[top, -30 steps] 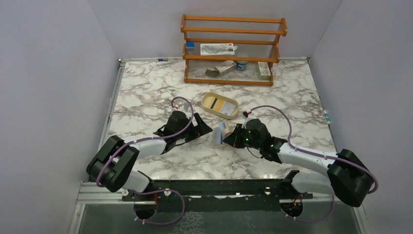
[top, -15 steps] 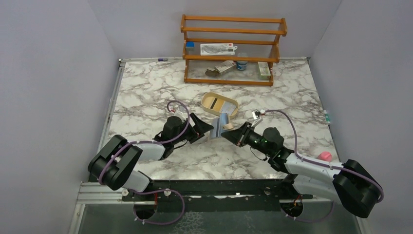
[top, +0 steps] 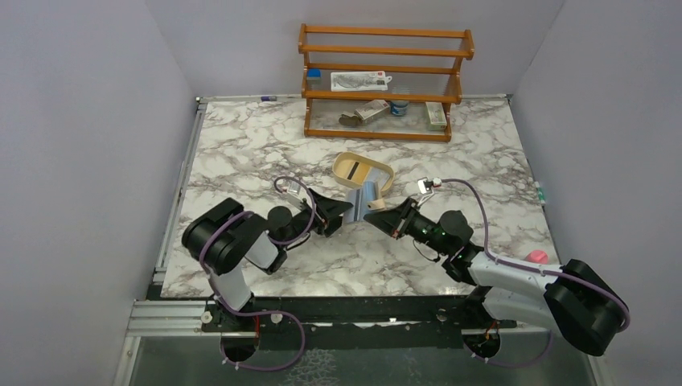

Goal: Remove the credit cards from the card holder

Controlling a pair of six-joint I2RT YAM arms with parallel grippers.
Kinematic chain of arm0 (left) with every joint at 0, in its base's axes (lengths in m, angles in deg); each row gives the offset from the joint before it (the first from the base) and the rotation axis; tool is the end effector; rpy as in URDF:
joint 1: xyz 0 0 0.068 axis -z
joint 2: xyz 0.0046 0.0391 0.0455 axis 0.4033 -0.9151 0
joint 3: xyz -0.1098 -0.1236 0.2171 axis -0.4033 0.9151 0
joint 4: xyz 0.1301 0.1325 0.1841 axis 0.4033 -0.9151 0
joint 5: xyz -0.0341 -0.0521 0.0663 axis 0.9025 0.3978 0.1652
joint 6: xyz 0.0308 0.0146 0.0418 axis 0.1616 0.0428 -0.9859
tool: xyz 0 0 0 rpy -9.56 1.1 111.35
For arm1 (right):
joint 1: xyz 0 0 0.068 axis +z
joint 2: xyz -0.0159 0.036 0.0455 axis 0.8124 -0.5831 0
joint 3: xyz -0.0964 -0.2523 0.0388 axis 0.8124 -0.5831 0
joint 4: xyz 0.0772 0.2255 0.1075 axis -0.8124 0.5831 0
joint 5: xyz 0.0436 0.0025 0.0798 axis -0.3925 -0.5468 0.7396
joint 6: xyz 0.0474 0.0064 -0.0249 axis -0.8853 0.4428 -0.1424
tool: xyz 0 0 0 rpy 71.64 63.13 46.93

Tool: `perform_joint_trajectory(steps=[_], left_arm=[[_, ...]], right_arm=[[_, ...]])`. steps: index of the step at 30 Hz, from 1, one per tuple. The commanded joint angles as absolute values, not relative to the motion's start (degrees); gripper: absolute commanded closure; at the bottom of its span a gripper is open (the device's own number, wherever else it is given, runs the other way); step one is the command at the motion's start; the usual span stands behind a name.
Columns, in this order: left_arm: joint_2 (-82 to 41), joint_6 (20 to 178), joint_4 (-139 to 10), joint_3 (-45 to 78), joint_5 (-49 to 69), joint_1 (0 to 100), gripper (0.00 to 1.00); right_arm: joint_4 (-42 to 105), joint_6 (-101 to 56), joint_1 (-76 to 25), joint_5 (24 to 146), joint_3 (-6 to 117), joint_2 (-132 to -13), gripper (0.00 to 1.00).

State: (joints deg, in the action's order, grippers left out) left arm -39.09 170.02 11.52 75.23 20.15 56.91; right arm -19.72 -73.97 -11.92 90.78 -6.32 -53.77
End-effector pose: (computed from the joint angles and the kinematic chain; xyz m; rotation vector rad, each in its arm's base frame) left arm 0.1985 -0.1432 0.1376 -0.5328 1.8905 -1.7191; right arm 0.1516 0.1492 0.2066 0.0331 1.7616 1.5179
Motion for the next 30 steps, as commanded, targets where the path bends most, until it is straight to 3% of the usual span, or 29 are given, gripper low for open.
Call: perform_joint_trajectory(steps=[1,6,16,20,27,30], left_arm=[[-48.3,179.1,36.3,74.5,24.7,57.6,0.22],[-45.8,178.1,36.3,74.6,23.7,58.3,0.29],[-41.8,177.6,36.3,74.5,22.3,58.3,0.32],[-40.0,177.6,36.3,76.0,21.2,58.3,0.5],[-39.2,176.7,36.3,75.7,22.8,58.5,1.0],[-38.2,176.2,36.1,75.0,23.6,58.6,1.0]], right_arm=[[-24.4,-74.7,-12.1,92.4,-7.2,-53.7,1.0],[-23.0,-74.2,-12.3,92.2,-7.5,-52.1,0.99],[-24.5,-74.6,-12.8,92.7,-8.2,-52.6,0.99],[-24.4,-74.6,-12.8,92.3,-8.7,-52.4,0.99],[-25.9,-75.3,-12.8,93.0,-9.6,-53.2,0.99],[-25.7,-75.4,-12.8,93.0,-9.6,-53.1,0.99]])
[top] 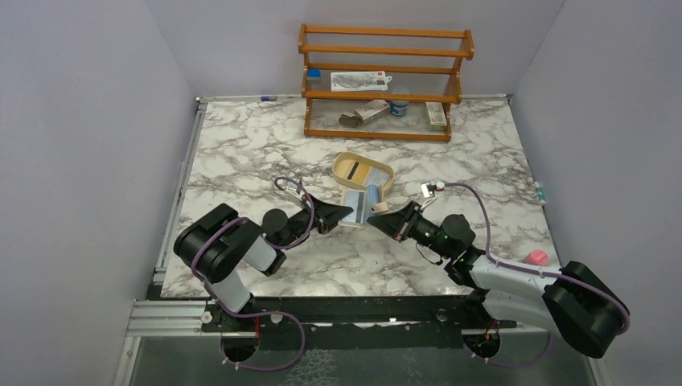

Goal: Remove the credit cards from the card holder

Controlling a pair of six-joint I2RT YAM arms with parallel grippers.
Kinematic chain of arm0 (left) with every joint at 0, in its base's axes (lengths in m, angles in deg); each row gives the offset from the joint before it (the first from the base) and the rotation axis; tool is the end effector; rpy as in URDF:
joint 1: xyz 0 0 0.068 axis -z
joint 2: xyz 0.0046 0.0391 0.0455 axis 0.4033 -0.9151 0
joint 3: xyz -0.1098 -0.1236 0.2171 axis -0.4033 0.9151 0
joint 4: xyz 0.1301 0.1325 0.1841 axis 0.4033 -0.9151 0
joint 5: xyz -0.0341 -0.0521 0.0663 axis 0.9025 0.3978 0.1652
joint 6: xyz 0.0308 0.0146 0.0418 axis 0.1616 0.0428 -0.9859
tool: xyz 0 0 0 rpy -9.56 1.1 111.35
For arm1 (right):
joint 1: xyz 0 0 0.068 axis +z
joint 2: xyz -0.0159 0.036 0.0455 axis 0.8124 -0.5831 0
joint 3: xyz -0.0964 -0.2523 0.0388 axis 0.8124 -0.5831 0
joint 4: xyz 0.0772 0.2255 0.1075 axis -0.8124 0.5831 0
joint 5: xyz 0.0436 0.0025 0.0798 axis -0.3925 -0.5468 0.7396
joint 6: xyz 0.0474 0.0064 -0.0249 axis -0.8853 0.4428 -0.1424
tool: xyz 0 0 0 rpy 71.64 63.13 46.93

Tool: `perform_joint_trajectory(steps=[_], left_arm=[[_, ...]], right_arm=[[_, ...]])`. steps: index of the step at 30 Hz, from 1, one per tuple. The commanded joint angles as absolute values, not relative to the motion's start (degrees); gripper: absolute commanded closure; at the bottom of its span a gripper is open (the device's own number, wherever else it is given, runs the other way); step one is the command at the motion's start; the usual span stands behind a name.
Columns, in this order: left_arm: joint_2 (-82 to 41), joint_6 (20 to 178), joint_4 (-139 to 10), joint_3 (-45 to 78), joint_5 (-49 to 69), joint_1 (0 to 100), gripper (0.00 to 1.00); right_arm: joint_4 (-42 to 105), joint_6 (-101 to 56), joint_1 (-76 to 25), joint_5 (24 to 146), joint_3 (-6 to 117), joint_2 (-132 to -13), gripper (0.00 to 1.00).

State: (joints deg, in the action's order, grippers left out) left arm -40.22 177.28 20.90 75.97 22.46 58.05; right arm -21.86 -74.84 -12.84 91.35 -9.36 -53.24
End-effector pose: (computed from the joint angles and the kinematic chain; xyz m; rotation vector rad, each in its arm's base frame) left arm 0.1923 -0.1465 0.1482 -0.5284 1.8012 -1.9084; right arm 0.1472 0.1412 0.1958 0.0532 1.7704 1.5214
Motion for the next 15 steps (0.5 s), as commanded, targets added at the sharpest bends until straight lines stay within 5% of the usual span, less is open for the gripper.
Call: perform_joint_trajectory(steps=[1,5,8,12,15], left_arm=[[-37.6,175.9,34.8,74.9,23.9,58.6,1.0],[-28.9,168.8,17.3,73.3,25.2,58.5,1.0],[-17.0,156.0,-12.0,68.3,22.8,58.6,1.0],[-6.8,141.7,-44.4,59.6,14.0,58.5,1.0],[-6.8,136.3,-57.6,54.0,10.7,58.5,1.0]], right_arm=[[-25.3,-75.3,-12.9,92.8,-9.5,-52.8,0.98],[-18.2,-73.3,-13.1,92.0,-8.5,-49.3,0.82],[-8.6,-70.7,-13.4,90.3,-7.1,-45.0,0.74],[6.5,-68.3,-14.1,85.5,-3.9,-40.6,0.37],[14.2,-64.8,-14.2,83.5,0.5,-40.8,0.2]])
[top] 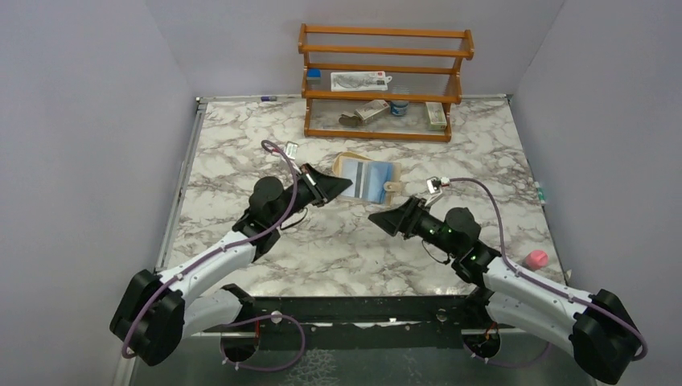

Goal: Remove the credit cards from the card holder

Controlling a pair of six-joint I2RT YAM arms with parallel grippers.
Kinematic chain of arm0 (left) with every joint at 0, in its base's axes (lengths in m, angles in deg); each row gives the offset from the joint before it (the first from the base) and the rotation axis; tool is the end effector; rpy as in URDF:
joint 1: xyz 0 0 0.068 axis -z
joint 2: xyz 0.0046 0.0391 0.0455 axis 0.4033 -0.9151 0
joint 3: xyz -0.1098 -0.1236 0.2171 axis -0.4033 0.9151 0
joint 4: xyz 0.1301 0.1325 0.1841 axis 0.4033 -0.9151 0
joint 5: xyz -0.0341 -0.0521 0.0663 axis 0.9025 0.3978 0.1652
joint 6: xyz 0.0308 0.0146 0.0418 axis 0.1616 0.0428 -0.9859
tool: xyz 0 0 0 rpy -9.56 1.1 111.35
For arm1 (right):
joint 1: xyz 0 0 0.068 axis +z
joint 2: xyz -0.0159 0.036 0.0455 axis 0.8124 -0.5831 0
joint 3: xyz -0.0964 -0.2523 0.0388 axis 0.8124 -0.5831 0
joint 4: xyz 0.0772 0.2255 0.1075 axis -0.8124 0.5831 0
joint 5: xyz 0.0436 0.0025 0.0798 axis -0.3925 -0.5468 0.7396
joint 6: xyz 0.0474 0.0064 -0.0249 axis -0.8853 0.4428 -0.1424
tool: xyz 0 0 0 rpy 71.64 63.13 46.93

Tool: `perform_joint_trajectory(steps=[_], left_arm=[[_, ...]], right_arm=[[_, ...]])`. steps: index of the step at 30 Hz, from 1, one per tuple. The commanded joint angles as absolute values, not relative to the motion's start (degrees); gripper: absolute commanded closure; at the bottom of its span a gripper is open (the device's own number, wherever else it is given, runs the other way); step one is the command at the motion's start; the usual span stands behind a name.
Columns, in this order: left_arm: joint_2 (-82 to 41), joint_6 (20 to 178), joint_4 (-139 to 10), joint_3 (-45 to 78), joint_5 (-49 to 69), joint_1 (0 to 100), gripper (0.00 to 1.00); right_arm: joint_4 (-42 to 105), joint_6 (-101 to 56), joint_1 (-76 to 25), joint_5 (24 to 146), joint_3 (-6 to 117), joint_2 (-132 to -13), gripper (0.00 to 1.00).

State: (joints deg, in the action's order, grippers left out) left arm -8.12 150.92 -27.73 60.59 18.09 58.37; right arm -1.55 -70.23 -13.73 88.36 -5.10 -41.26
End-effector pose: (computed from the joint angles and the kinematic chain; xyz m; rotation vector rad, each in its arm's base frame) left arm 0.1951 -0.1469 0.2616 -0.1680 1.7361 -1.5352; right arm 0.1427 0.1308 0.2192 0.0559 1.8120 1.3858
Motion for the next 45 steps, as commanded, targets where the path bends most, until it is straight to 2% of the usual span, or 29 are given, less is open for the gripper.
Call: perform_joint_trajectory(steps=[1,6,11,19,29,45], left_arm=[[-7.0,135.5,-60.3,53.3,10.2,58.5,1.0],[-9.0,132.2,-71.2,51.2,4.7,59.2,1.0],[-10.9,131.5,-74.2,50.0,1.2,60.2,1.0],[-17.8,133.7,-75.1,47.9,-4.3,64.6,1.0],[-21.7,139.1,-72.7,49.0,-9.4,67.7,1.0],[-24.8,144.6,-65.5,54.5,-8.0,68.2,1.0]], right_arm=[[16.9,-63.2,-14.2,82.7,2.4,-41.2,0.16],[28.4,-56.1,-14.2,77.2,10.5,-41.9,0.11],[30.8,-50.9,-14.2,74.0,14.0,-40.8,0.1],[28.0,-44.7,-14.2,82.2,16.8,-43.0,0.02],[10.3,-51.8,-13.5,95.0,12.0,-51.0,0.01],[-18.6,-63.4,-13.4,102.9,7.0,-71.2,0.01]])
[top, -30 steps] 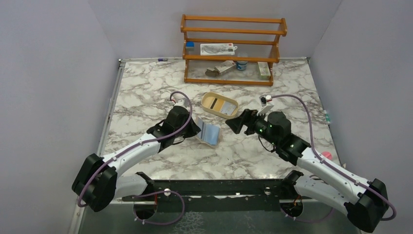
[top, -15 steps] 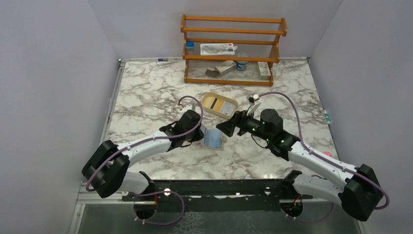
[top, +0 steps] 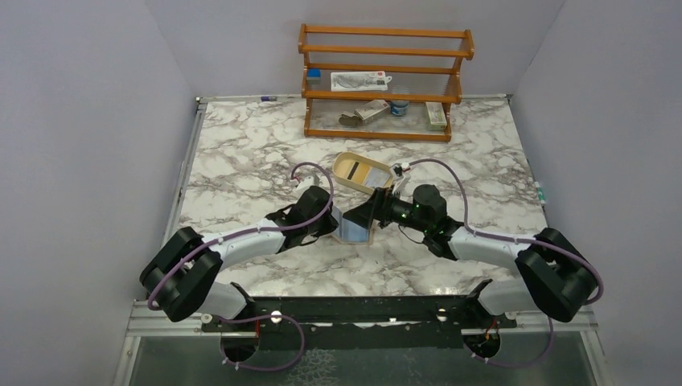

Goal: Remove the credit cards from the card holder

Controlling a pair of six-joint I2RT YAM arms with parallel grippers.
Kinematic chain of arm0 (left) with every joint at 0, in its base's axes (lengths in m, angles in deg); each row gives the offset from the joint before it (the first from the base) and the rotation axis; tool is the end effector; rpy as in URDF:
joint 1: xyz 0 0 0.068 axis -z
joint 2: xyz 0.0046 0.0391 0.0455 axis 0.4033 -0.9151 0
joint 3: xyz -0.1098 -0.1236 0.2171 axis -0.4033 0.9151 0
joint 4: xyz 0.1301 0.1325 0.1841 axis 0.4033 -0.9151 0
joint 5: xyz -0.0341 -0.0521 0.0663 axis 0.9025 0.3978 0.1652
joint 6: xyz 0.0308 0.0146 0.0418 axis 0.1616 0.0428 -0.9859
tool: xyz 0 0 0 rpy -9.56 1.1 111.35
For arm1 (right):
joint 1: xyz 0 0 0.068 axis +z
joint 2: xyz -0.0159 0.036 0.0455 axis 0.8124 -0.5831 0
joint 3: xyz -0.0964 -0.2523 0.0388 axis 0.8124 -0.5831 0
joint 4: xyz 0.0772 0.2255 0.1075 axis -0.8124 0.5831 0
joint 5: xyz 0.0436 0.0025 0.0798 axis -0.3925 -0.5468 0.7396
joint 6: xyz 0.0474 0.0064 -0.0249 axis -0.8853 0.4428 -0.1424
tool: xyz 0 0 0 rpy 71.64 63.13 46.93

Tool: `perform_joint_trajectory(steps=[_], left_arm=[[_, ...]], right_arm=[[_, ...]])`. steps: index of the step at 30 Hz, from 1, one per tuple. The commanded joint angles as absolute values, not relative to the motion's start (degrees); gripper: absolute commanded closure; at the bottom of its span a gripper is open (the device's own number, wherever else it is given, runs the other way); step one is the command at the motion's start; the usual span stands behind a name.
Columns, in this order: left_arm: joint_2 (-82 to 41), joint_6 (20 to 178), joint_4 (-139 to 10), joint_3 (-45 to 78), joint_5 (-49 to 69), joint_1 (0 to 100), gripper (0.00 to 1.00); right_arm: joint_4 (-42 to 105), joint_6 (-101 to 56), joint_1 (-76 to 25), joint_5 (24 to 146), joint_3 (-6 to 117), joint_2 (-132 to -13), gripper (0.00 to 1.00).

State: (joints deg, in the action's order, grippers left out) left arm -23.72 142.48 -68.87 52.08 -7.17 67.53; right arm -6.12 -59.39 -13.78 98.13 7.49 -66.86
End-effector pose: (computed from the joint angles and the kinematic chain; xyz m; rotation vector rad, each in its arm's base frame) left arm 0.1969 -0.1811 0.1733 -0.3094 2.4268 -0.6430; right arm 0.1951 0.1831 0.2069 -0.2390 1.9504 1.3319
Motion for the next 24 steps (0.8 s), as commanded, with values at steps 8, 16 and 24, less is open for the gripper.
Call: perform_joint_trajectory(steps=[8,16,24], left_arm=[[-27.0,145.9,-62.2,57.8,-7.8,68.2,1.0],[-26.6,146.0,-59.9,61.1,-8.7,68.2,1.0],[-25.2,147.5,-50.2,69.2,-7.6,67.5,1.0]], right_arm=[[-37.4,-73.2,-13.4,109.5,6.5,-86.0,0.02],[-46.7,-76.4,-13.5,110.2,4.8,-94.6,0.03],[-51.1,-77.3,-13.5,110.1,3.4,-99.8,0.03]])
